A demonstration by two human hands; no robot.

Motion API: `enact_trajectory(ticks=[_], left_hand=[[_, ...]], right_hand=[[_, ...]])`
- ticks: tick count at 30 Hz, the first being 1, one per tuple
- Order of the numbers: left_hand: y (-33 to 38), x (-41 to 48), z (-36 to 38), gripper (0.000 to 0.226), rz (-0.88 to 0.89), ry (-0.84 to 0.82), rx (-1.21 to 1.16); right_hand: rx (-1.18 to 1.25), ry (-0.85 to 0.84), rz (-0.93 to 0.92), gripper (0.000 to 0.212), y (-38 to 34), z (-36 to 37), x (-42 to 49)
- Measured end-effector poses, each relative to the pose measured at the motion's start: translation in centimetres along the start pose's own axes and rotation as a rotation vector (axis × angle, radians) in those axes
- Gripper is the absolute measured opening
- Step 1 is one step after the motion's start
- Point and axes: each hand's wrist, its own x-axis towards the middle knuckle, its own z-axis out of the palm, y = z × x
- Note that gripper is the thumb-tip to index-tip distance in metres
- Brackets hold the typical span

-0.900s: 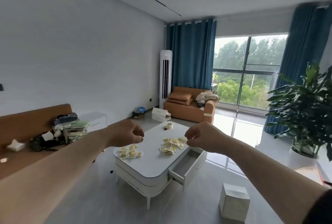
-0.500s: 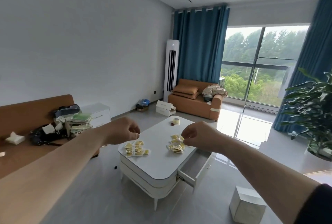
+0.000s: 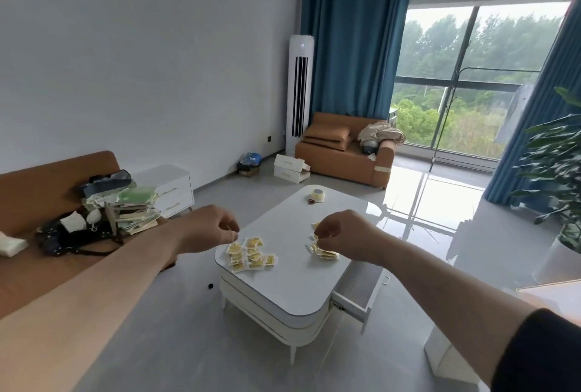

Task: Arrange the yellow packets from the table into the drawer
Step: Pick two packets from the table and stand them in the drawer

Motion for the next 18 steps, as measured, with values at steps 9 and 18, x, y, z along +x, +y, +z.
enact_trajectory(ticks=[9,18], left_hand=[[-5.3,9.5,-0.9,0.021,-0.03,0.002,0.01],[-10.1,23.1,-3.9,0.02,-0.091,0.008,0.016]], right_hand=[[-0.03,-0.016,-0.001,0.024,2.2,1.1,11.7],[0.009,-0.06,0.004,0.025,4.5,2.0,27.9]])
